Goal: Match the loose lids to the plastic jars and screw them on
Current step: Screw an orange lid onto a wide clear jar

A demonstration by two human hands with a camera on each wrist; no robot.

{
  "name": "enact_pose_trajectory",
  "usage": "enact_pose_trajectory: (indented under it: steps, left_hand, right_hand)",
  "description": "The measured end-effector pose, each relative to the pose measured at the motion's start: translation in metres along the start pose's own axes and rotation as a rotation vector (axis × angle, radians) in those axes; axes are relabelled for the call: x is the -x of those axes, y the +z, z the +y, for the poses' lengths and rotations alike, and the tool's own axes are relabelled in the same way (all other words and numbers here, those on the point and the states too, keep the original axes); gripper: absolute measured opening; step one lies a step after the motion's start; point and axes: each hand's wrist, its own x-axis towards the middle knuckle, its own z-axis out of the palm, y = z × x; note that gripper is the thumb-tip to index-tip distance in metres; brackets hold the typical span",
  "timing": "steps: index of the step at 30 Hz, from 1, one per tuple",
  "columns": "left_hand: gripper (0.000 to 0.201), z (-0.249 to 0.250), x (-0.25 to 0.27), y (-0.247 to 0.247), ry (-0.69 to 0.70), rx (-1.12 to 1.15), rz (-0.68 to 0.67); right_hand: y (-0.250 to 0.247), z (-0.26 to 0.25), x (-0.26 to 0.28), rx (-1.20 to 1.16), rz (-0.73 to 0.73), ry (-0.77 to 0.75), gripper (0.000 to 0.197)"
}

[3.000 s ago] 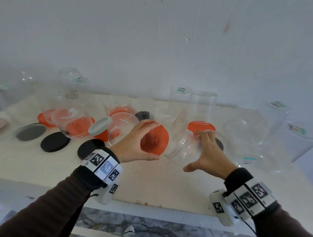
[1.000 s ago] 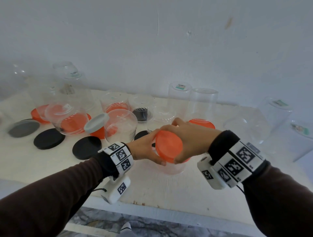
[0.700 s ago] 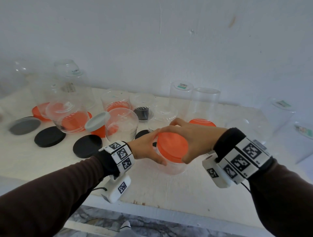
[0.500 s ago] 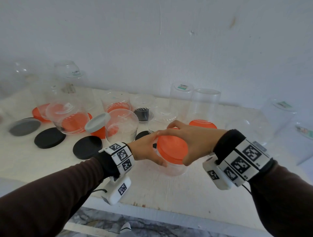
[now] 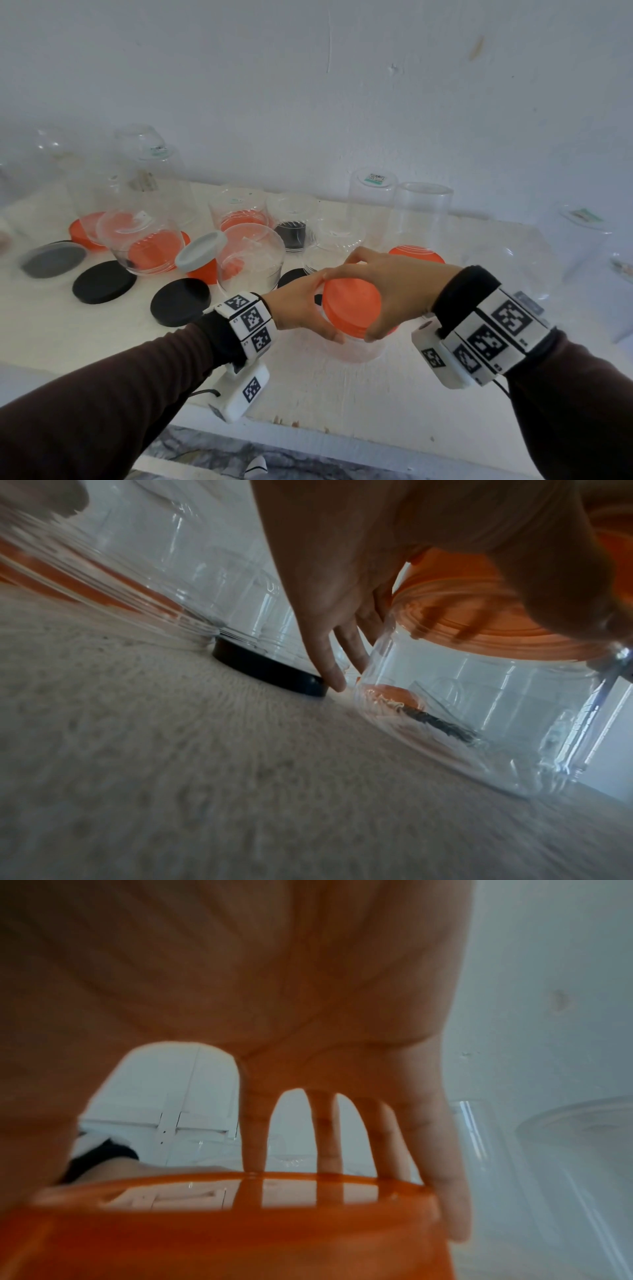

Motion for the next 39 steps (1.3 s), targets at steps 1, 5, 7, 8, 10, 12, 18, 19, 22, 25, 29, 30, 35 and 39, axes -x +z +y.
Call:
enact_pose_trajectory:
  steps: [1,5,7,8,10,12,18,19,22,25,29,30,35,39]
  left_hand:
    - [0.084,0.000,0.000,0.000,0.001,-0.005,0.003]
    - [0.087,0.002,0.001,0.000,-0.012,-0.049,0.013]
    - [0.091,0.002,0.001,-0.001,-0.019,-0.066,0.013]
    - [0.093,0.002,0.001,-0.001,-0.023,-0.068,0.012]
    - [0.093,0.001,0.001,0.000,-0.029,-0.060,0.009]
    - [0.089,0.000,0.001,0.000,-0.024,-0.051,0.014]
    - [0.091,-0.001,0.001,0.000,-0.017,-0.066,0.014]
    - [0.093,-0.001,0.001,-0.001,-0.022,-0.076,0.010]
    - [0.094,-0.001,0.001,-0.001,-0.032,-0.080,0.011]
    - [0.091,-0.001,0.001,0.001,-0.010,-0.063,0.020]
    - [0.091,-0.002,0.001,0.000,-0.013,-0.062,0.016]
    - [0.092,-0.003,0.001,0.000,-0.016,-0.060,0.012]
    - [0.100,-0.002,0.002,-0.001,-0.037,-0.065,0.005]
    - [0.094,-0.003,0.002,0.001,-0.024,-0.061,0.017]
  right_hand:
    - [0.000,-0.001,0.000,0.021,0.015,0.011,0.091]
    - [0.004,-0.008,-0.001,0.142,0.089,0.121,0.088]
    - [0.007,-0.012,-0.003,0.214,0.125,0.182,0.093]
    - [0.009,-0.011,-0.003,0.233,0.126,0.194,0.095]
    - [0.007,-0.007,-0.001,0.172,0.076,0.164,0.096]
    - [0.001,-0.003,0.003,0.040,-0.014,0.057,0.092]
    - [0.007,-0.009,0.000,0.135,0.114,0.106,0.083]
    - [0.009,-0.012,-0.001,0.176,0.145,0.152,0.085]
    - [0.009,-0.012,-0.001,0.179,0.109,0.175,0.090]
    - [-0.001,-0.007,0.005,0.014,-0.048,0.031,0.086]
    - [0.000,-0.010,0.005,0.078,0.004,0.069,0.078]
    - [0.003,-0.013,0.003,0.126,0.048,0.116,0.078]
    - [0.004,-0.016,0.001,0.138,0.034,0.177,0.084]
    - [-0.004,-0.013,0.007,0.032,-0.075,0.046,0.080]
